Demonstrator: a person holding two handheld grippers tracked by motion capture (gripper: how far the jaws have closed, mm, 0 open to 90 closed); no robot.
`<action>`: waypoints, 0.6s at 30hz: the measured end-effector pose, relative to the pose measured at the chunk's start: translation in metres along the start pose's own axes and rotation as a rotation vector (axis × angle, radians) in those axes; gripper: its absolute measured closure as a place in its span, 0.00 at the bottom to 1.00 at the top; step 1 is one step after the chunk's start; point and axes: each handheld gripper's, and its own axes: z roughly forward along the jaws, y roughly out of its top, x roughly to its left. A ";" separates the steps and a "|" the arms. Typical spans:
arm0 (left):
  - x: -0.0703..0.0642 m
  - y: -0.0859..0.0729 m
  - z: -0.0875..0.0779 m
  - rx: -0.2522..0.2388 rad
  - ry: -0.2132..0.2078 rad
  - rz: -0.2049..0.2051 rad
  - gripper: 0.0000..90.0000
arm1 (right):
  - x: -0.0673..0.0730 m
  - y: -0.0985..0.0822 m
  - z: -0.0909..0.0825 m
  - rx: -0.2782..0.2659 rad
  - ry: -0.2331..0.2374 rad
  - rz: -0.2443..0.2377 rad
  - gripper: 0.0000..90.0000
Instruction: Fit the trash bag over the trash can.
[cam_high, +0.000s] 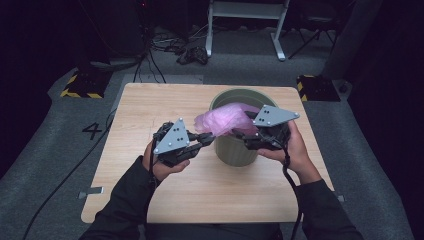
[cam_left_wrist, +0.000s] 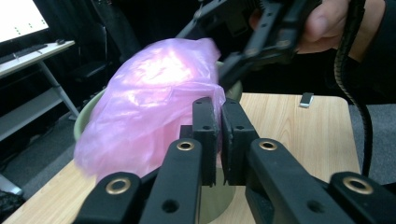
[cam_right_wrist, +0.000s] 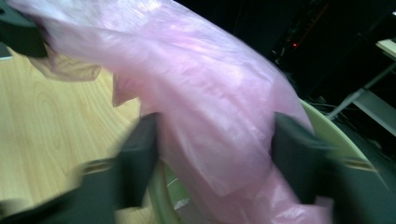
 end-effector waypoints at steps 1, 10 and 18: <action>-0.001 0.000 0.001 0.003 -0.002 0.009 0.90 | 0.001 0.001 0.002 0.007 0.010 -0.003 0.67; -0.004 -0.014 -0.013 -0.009 0.047 0.003 0.61 | -0.010 -0.015 -0.003 -0.016 0.070 0.066 0.97; 0.020 -0.032 -0.017 -0.002 0.126 -0.093 0.50 | -0.019 -0.030 -0.014 -0.021 0.117 0.097 0.93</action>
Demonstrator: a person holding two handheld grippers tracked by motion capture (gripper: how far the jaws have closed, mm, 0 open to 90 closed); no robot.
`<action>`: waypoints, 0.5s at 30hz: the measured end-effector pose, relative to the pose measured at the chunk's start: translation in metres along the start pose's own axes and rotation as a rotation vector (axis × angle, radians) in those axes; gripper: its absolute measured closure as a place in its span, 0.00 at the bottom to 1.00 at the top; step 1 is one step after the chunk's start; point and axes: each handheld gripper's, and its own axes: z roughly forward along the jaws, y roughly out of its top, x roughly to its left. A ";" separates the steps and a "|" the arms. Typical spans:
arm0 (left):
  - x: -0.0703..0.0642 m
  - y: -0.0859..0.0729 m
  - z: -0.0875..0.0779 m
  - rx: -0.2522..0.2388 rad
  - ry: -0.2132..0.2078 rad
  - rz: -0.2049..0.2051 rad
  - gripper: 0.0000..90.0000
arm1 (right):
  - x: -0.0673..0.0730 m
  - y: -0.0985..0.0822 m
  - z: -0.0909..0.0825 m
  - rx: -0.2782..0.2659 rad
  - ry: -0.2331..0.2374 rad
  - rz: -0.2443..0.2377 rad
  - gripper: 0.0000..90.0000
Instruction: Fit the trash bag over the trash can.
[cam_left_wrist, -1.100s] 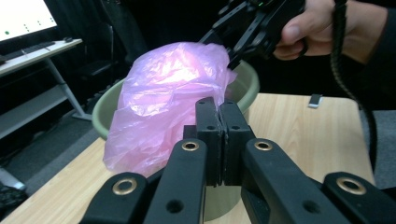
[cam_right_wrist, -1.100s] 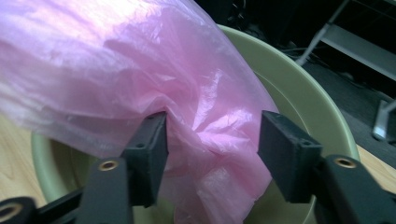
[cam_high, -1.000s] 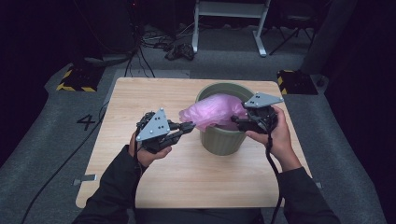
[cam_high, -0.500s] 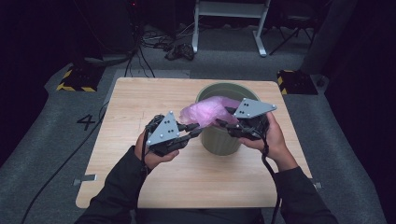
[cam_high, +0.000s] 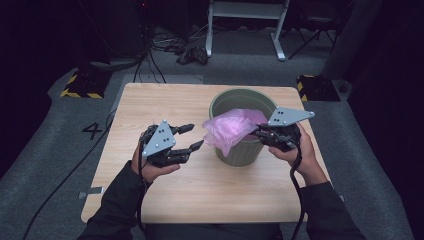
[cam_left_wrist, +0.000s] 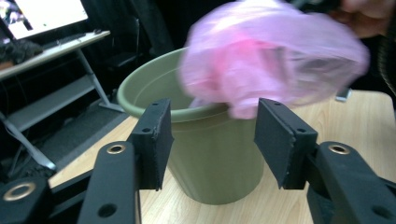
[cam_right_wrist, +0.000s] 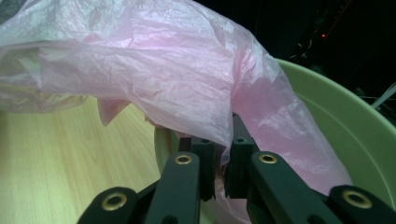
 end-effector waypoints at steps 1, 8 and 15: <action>0.003 -0.001 0.003 -0.001 0.007 -0.013 0.48 | 0.000 -0.001 0.000 0.005 0.005 -0.009 0.92; 0.016 0.002 0.020 -0.039 -0.078 -0.061 0.43 | 0.000 -0.005 -0.002 0.011 0.025 -0.030 0.84; 0.013 0.014 0.036 -0.041 -0.153 -0.034 0.60 | 0.006 -0.007 -0.002 0.031 0.025 -0.073 0.54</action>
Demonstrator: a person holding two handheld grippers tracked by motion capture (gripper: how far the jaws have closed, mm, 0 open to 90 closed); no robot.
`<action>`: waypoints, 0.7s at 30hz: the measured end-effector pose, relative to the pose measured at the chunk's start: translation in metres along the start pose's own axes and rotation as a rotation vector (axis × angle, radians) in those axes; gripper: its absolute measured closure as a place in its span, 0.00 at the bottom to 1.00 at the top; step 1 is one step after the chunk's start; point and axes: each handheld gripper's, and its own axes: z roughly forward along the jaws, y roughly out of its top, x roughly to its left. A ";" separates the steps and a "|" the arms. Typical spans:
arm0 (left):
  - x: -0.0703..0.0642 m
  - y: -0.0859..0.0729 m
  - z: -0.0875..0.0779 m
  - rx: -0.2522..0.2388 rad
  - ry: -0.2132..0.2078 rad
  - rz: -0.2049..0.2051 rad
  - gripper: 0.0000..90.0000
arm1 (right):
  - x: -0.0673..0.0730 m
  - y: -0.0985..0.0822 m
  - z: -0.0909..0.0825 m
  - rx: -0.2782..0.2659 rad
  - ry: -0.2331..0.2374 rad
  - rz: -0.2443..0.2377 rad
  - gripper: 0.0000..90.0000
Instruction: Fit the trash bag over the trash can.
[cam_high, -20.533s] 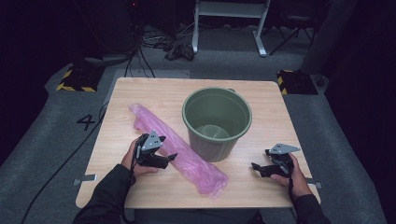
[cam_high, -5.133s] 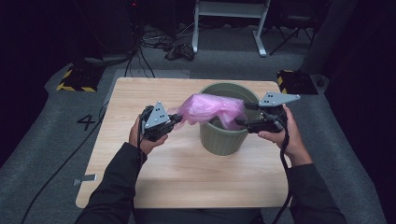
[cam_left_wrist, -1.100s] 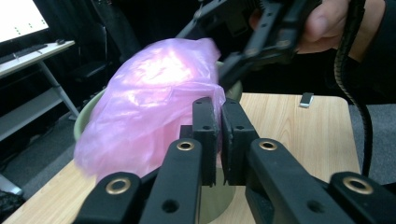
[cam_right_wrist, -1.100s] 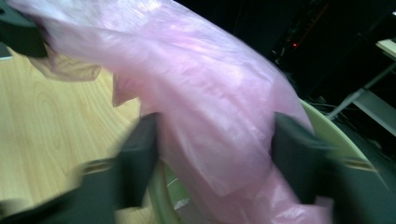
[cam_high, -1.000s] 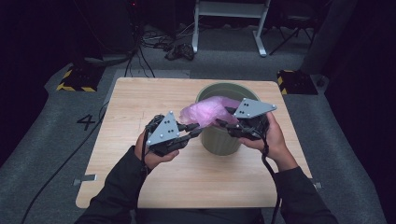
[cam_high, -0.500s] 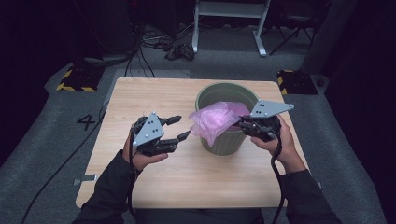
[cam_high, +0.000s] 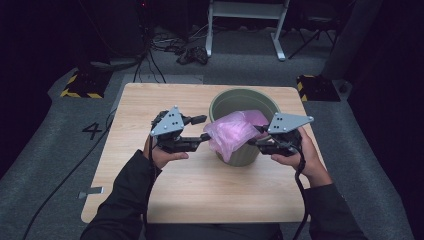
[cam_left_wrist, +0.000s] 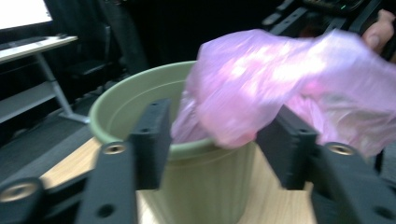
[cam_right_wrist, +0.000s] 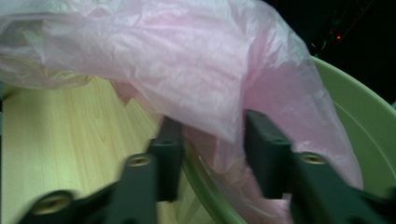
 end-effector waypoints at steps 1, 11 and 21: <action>-0.001 0.001 0.004 0.022 0.006 0.010 0.68 | 0.002 0.000 -0.001 0.003 -0.015 0.002 0.41; -0.011 0.006 0.015 0.063 0.042 0.061 0.99 | 0.040 0.016 -0.017 -0.066 -0.139 -0.077 0.30; -0.015 0.007 0.009 0.096 0.042 0.110 1.00 | 0.030 0.010 -0.005 -0.065 -0.181 -0.037 0.97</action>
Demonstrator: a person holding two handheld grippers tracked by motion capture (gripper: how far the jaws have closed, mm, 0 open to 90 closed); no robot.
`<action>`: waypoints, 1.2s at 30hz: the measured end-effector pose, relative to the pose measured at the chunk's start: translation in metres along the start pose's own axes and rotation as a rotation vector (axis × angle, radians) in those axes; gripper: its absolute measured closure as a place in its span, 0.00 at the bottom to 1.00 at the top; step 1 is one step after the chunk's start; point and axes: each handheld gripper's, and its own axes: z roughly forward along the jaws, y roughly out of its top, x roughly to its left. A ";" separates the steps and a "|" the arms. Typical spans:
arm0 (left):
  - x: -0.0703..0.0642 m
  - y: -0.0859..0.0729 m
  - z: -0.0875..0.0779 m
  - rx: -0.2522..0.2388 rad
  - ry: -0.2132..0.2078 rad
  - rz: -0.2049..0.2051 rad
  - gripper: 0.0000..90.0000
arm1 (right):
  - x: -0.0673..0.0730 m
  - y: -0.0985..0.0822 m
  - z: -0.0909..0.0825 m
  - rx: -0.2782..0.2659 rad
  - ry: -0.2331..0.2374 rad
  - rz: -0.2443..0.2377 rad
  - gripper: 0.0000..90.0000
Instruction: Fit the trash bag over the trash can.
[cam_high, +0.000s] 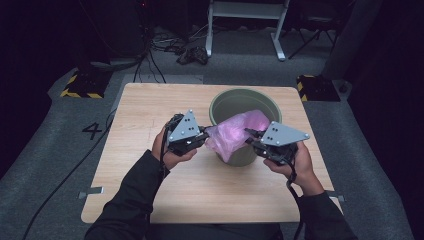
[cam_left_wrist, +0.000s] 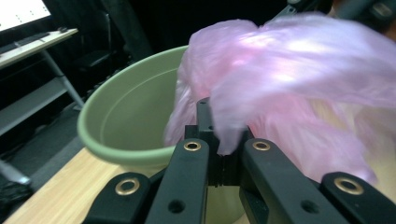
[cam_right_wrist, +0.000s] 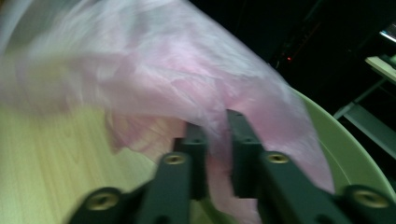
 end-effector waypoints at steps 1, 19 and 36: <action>0.001 -0.001 -0.002 0.003 0.002 0.001 1.00 | -0.003 -0.001 -0.001 -0.004 -0.003 0.015 0.99; -0.009 0.002 -0.004 0.041 0.015 0.022 1.00 | -0.018 -0.019 -0.029 -0.090 -0.030 0.153 0.43; -0.013 0.000 -0.004 0.024 0.018 -0.022 1.00 | 0.050 -0.028 -0.018 -0.068 0.088 0.079 0.49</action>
